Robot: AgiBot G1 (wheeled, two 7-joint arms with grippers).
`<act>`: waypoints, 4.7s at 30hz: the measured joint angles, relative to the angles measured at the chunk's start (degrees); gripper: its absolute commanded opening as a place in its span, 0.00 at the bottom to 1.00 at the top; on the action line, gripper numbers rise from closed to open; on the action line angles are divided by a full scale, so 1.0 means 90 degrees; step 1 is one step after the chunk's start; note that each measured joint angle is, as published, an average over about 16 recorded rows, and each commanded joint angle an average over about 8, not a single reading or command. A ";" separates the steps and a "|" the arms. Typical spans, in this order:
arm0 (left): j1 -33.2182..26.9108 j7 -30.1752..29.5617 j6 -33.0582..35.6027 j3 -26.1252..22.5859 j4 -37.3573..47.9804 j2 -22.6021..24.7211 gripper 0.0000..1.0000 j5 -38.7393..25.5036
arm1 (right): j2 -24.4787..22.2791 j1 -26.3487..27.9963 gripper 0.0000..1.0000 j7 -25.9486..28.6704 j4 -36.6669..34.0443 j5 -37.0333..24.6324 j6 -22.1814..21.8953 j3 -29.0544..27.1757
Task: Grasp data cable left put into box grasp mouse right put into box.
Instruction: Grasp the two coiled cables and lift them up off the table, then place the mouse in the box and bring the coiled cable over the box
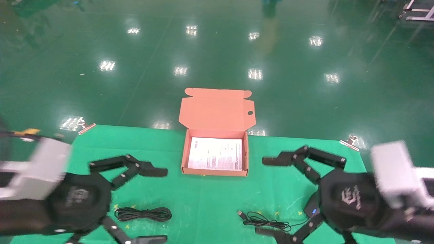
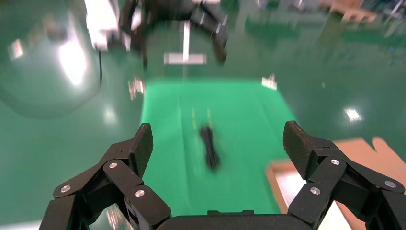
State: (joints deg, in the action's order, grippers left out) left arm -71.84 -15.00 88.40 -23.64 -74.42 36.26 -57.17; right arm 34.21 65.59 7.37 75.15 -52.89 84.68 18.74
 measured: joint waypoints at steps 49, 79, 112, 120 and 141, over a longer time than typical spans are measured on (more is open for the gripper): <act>-0.1976 0.0206 -0.2044 -0.3665 0.4748 0.3387 1.00 -0.5653 | 0.2484 0.0540 1.00 -0.1488 -0.1681 -0.6507 -0.2158 0.2502; -0.2003 0.0970 -0.2715 -0.3629 0.6331 0.3796 0.00 -0.5651 | 0.2965 0.0696 0.00 -0.1746 -0.2764 -0.6946 -0.2610 0.2680; -0.2097 0.0996 -0.2577 -0.3627 0.6064 0.3647 0.00 -0.5652 | 0.2729 0.0722 0.00 -0.1559 -0.2602 -0.6793 -0.2609 0.2510; -0.2518 0.0728 -0.2478 -0.3575 0.5023 0.3168 0.00 -0.5786 | 0.2101 0.0913 0.00 -0.0900 -0.1780 -0.6628 -0.2892 0.2013; -0.3525 -0.1644 -0.3925 -0.3408 0.1867 0.2963 0.00 -0.7805 | 0.3400 0.3165 0.00 -0.0752 -0.1587 -0.6297 -0.4034 0.1338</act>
State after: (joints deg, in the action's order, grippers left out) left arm -103.57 -29.79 53.07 -54.31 -57.62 62.93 -127.41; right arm 64.80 94.07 0.60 60.87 -109.56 48.38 30.78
